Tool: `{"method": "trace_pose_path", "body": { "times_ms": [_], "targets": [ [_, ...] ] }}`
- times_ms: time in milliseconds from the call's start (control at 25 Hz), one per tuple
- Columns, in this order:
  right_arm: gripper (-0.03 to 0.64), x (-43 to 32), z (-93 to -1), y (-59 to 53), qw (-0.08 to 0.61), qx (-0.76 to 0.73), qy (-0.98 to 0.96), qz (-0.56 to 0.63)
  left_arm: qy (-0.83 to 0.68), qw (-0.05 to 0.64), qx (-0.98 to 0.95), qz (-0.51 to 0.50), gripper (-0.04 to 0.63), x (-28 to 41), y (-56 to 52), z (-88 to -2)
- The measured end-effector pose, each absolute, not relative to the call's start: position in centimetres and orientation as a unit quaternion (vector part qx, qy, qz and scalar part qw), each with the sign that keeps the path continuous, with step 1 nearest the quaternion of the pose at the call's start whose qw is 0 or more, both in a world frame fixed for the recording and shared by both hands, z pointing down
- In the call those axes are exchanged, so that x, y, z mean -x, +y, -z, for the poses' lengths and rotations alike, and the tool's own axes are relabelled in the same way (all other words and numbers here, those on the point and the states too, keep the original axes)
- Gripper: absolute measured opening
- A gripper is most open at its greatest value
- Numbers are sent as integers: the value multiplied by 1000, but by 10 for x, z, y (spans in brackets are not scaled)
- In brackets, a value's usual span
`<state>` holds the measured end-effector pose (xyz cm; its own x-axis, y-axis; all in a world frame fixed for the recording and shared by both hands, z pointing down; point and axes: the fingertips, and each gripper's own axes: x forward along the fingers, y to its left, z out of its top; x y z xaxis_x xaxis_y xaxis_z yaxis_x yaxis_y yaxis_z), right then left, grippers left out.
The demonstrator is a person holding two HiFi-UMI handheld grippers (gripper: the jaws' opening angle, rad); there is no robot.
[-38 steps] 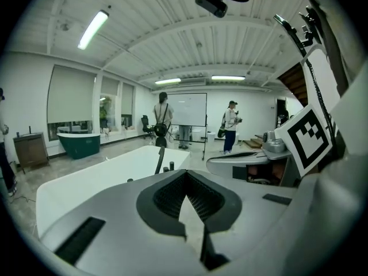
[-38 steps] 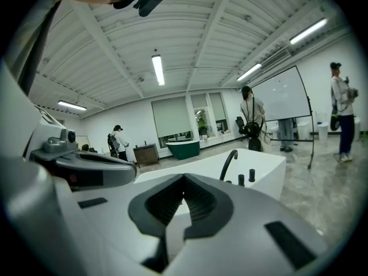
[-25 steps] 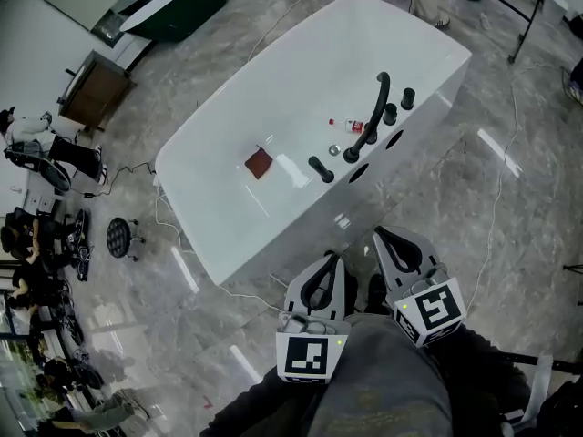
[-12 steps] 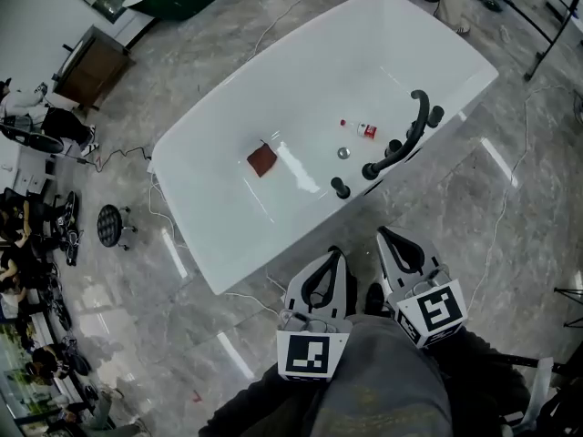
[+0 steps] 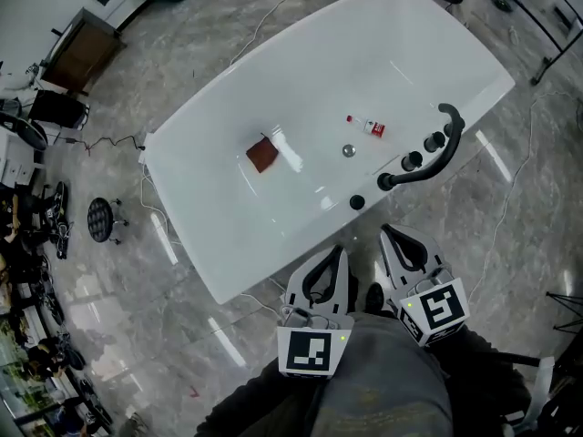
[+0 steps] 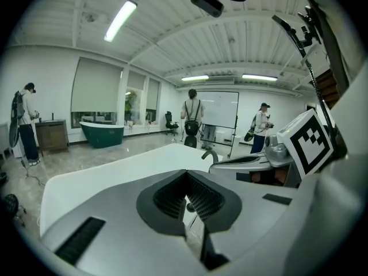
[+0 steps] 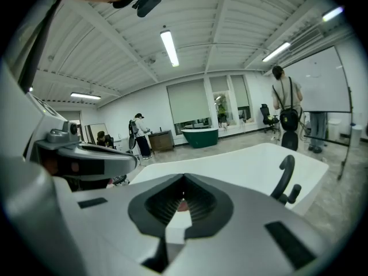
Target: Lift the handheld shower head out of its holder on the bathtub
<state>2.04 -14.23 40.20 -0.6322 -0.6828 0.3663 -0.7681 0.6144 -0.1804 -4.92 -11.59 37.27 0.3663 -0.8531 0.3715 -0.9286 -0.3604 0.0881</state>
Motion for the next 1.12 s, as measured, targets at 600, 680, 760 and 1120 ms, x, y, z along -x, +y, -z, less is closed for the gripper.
{"method": "trace_pose_path", "body": {
  "times_ms": [600,680,760,1120],
  "targets": [
    [5,21,-396,-196,154,-416,-886,-136,-537,156,-821,-114,4,92,-176,-376],
    [5,24,-398,-199,149,-408,-890,-136,-540,154,-819,-119,3,92,-180,-376],
    [5,28,-400,-203,147,-396,-896,-136,-545,147,-816,-124,3,93,-185,-375],
    [5,48,-399,-217,144,-356,-915,-121,-573,148,-796,-130,3,104,-194,-374]
  ]
}}
